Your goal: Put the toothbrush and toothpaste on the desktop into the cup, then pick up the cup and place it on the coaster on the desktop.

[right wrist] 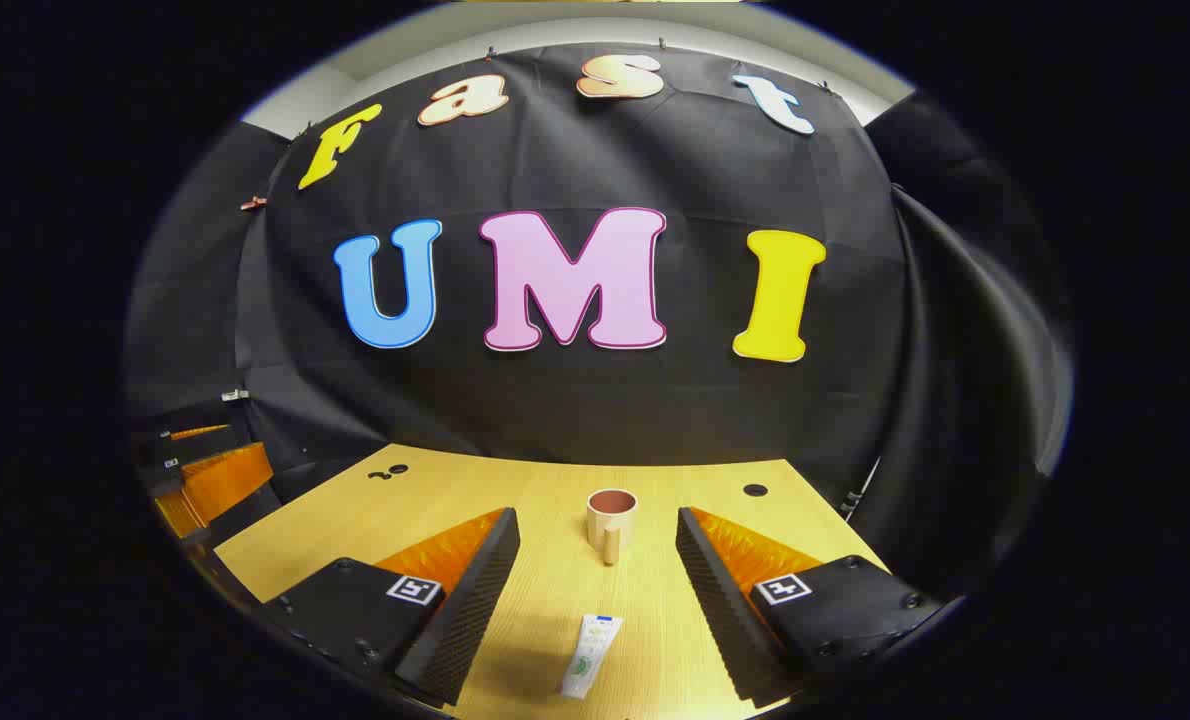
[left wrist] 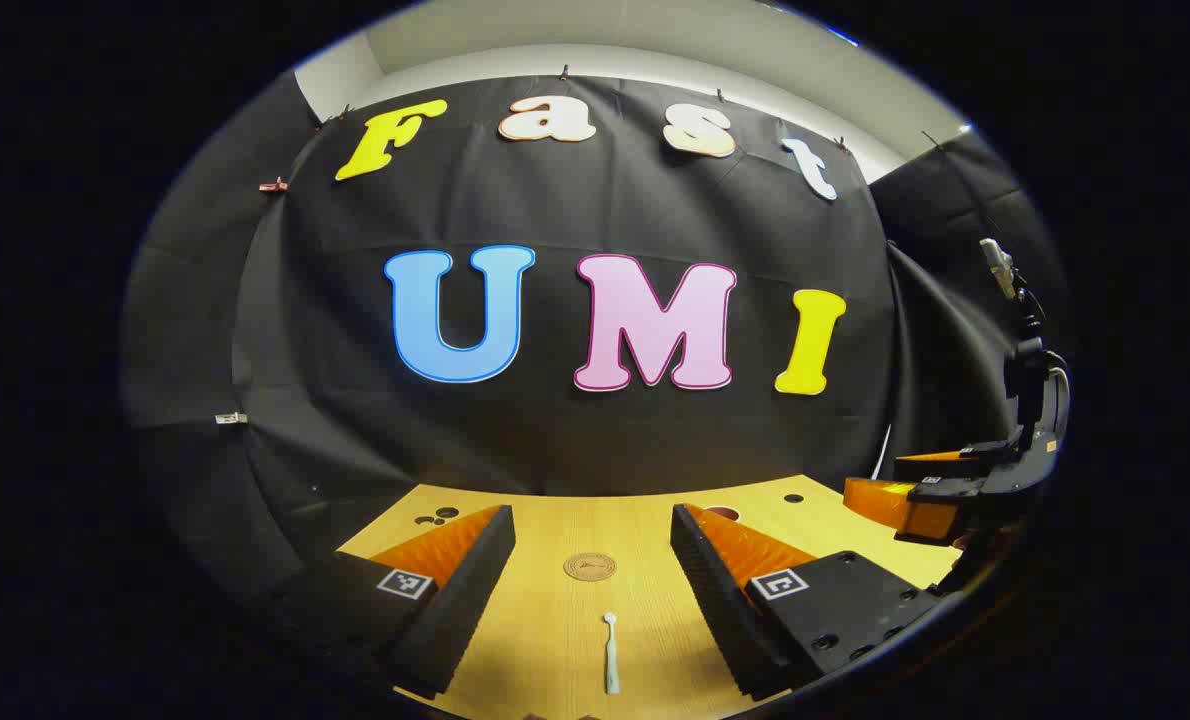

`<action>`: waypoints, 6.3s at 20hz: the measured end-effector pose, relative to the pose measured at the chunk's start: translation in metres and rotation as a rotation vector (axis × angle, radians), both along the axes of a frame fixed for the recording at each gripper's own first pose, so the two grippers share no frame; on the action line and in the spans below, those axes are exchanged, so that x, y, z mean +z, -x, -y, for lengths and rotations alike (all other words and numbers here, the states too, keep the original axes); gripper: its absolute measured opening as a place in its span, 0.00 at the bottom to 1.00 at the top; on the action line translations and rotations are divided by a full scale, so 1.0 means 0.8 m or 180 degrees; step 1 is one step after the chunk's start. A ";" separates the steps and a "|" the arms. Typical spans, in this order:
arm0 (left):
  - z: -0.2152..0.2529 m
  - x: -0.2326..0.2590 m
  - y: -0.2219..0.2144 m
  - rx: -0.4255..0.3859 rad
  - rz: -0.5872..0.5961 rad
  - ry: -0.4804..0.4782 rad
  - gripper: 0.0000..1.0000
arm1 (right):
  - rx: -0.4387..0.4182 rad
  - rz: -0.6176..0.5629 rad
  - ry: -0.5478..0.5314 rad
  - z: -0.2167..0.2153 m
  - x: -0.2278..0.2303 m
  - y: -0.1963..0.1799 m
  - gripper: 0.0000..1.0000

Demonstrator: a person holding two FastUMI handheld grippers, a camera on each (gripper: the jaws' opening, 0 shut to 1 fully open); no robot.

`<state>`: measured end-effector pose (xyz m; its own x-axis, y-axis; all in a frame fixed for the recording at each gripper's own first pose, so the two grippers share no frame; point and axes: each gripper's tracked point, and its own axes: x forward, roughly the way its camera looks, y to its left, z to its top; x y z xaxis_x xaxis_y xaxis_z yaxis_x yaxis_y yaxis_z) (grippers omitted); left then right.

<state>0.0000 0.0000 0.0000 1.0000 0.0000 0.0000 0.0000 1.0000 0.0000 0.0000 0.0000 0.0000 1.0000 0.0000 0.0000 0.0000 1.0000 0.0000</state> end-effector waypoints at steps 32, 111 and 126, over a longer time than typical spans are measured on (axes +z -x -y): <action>-0.046 -0.026 0.009 0.0388 -0.0251 0.0130 0.99 | 0.0293 -0.1652 0.0185 -0.014 -0.141 -0.113 0.98; 0.023 -0.367 -0.080 -0.0115 -0.3190 0.0255 0.07 | 0.0331 -0.1719 -0.0377 0.022 -0.171 -0.124 0.29; 0.071 -0.235 -0.165 -0.0266 -0.2109 0.0639 0.07 | 0.0122 -0.0024 -0.0288 0.035 -0.033 -0.357 0.29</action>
